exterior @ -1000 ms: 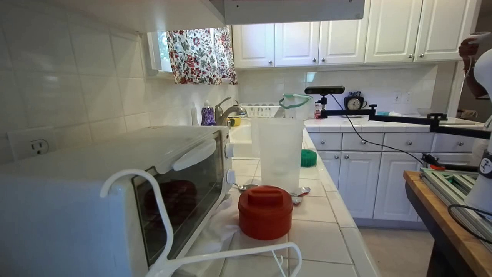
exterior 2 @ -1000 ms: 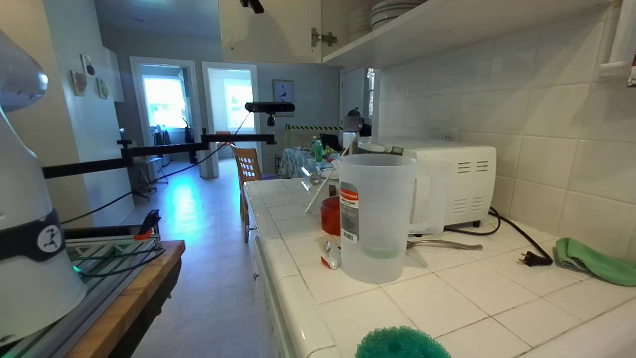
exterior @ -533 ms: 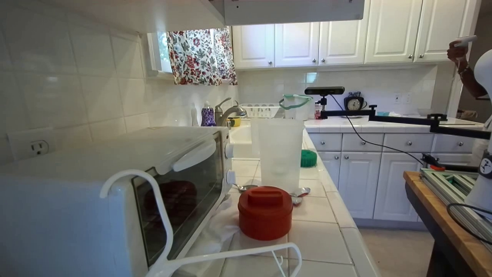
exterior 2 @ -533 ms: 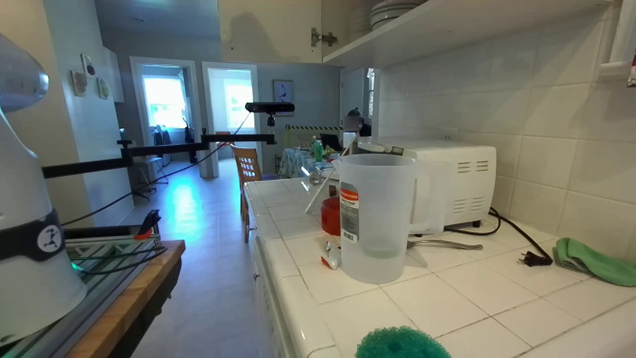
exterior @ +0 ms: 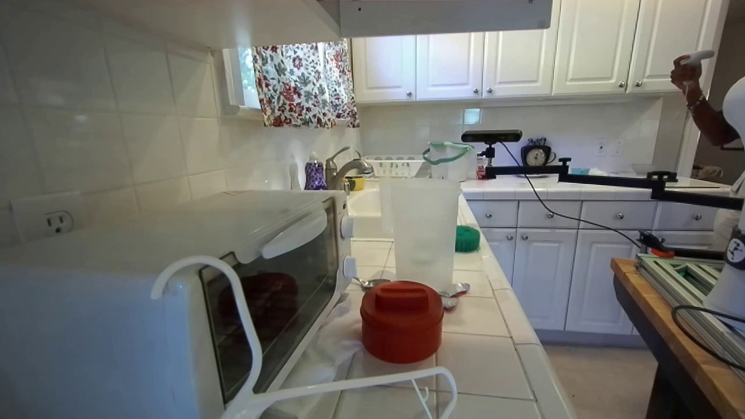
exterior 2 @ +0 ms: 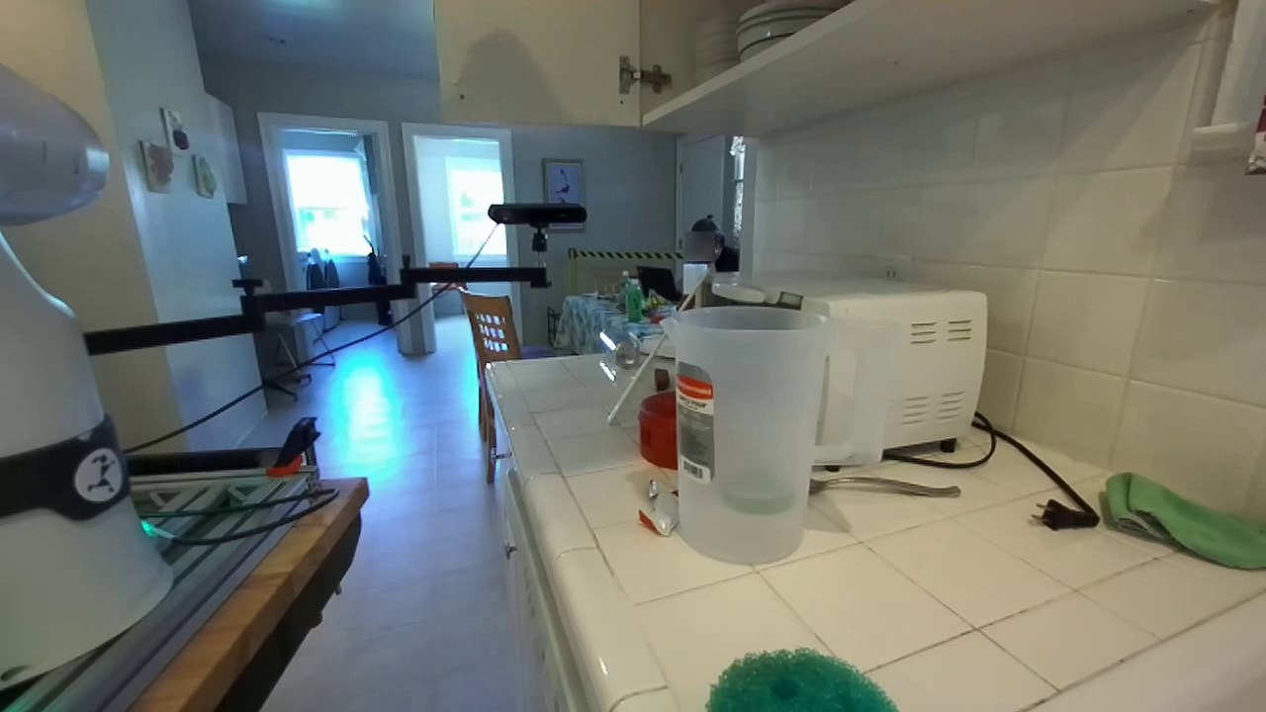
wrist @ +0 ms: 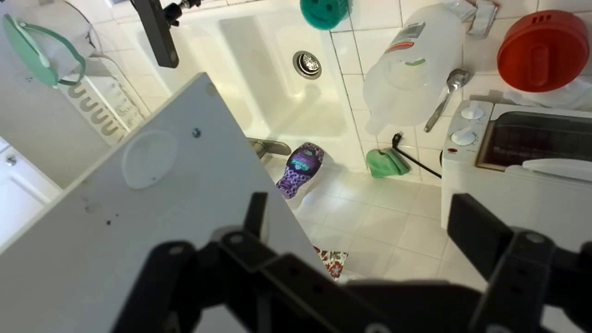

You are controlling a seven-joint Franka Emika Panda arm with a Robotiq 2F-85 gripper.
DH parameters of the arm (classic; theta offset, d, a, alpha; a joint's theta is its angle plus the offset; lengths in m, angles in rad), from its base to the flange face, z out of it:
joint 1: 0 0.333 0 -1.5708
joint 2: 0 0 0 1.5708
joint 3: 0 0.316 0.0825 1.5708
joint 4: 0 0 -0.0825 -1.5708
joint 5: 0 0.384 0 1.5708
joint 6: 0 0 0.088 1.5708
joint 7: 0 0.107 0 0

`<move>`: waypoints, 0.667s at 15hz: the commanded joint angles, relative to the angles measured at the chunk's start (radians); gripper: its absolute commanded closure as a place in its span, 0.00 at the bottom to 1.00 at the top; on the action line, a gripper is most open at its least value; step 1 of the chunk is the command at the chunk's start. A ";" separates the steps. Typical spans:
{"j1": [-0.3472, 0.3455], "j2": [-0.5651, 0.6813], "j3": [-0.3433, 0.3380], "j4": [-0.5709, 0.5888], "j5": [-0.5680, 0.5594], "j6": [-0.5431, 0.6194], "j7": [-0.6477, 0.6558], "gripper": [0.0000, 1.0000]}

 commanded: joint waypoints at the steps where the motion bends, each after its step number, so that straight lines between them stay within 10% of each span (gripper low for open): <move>1: -0.024 -0.091 0.020 -0.063 -0.027 0.056 0.024 0.00; 10: -0.055 -0.194 -0.007 -0.133 -0.025 0.154 -0.010 0.00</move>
